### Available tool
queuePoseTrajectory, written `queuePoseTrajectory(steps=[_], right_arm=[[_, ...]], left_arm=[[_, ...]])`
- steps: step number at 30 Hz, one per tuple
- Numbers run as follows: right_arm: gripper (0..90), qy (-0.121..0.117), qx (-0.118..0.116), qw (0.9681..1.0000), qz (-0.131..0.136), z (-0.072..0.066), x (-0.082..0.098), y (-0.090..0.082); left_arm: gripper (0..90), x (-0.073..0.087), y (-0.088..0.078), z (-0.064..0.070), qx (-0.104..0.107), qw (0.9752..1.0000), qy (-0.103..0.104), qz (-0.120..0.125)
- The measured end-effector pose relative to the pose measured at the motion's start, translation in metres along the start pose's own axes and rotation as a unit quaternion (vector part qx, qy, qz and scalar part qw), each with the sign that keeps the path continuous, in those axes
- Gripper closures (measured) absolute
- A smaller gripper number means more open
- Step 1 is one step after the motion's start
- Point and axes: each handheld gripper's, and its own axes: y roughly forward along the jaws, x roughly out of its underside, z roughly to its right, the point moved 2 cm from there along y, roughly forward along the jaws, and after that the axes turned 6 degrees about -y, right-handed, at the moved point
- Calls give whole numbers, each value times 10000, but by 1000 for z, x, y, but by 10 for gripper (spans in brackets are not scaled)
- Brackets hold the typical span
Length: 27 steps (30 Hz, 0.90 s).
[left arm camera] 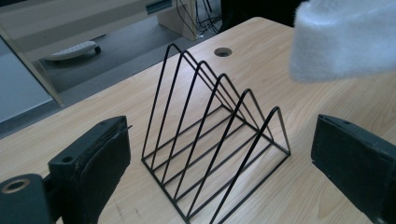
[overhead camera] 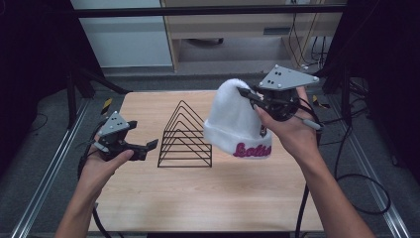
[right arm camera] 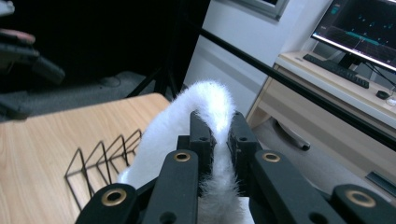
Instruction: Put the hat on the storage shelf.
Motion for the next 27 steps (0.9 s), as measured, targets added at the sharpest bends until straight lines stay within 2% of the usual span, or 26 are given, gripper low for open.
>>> queuePoseTrajectory(steps=[4,5,9,15,19,20,27], right_arm=[[836,-25,38,10000,22,1,-7,7],[836,-39,61,10000,25,1,-10,9],[836,-38,82,9999,101,2,-19,16],[836,-98,127,9997,176,4,-35,28],[835,-119,142,9996,202,2,-43,39],[836,-124,132,9996,211,1,-45,42],[835,-79,142,9992,353,1,-56,55]], left_arm=[[45,-4,4,1,-6,10000,-7,-8],[48,-6,7,4,24,10000,47,-58],[53,-12,11,8,151,9999,17,17],[55,-22,12,12,170,9998,56,93],[64,-25,15,11,129,9999,62,64],[71,-26,18,9,153,9999,5,59],[103,-30,21,9,174,9998,-24,115]])
